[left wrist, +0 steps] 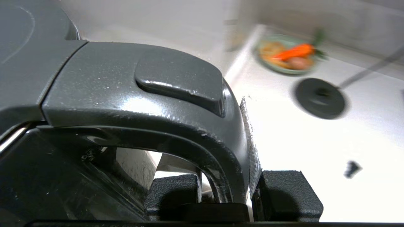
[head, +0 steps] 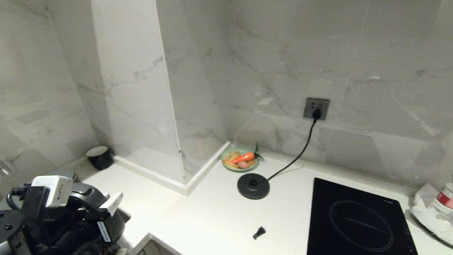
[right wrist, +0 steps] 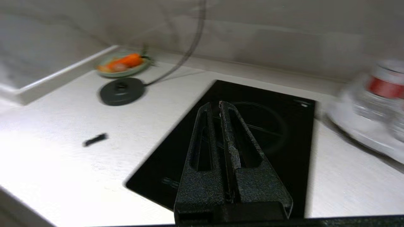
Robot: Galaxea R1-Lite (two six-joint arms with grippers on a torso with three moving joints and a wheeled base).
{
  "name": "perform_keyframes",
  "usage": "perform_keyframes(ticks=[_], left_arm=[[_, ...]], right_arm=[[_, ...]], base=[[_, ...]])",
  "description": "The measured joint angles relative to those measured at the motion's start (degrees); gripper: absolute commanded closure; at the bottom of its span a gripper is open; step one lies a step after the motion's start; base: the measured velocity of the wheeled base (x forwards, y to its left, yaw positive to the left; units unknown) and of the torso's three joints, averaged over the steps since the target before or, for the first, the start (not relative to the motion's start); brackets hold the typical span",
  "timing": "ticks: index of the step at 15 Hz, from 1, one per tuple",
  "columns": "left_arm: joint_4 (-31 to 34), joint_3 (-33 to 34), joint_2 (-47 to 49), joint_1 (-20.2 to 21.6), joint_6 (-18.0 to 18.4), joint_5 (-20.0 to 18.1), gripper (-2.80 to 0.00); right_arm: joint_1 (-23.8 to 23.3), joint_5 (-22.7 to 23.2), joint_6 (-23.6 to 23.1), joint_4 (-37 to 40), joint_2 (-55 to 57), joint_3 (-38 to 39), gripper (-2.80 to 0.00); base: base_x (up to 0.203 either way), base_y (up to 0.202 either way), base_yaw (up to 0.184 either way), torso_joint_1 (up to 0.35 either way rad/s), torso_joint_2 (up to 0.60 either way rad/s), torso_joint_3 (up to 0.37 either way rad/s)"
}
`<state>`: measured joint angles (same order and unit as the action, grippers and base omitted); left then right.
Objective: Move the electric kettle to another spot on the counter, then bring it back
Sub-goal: Place it by the sink
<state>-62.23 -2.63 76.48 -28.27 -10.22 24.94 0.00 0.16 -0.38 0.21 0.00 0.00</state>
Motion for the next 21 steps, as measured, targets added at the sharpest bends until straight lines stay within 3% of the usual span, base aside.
perform_keyframes(ticks=[14,21], left_arm=[[0.0,-0.5,0.0,0.0,0.2,0.0,0.00],[0.0,-2.1,1.8,0.3,0.3,0.0,0.00]], right_arm=[[0.0,0.0,0.0,0.0,0.0,0.0,0.00],[0.0,0.0,0.0,0.0,0.0,0.0,0.00]], base=[[-0.001,-0.007,0.175,0.002,0.00,0.003],[0.000,-0.001,0.029,0.001,0.00,0.001]])
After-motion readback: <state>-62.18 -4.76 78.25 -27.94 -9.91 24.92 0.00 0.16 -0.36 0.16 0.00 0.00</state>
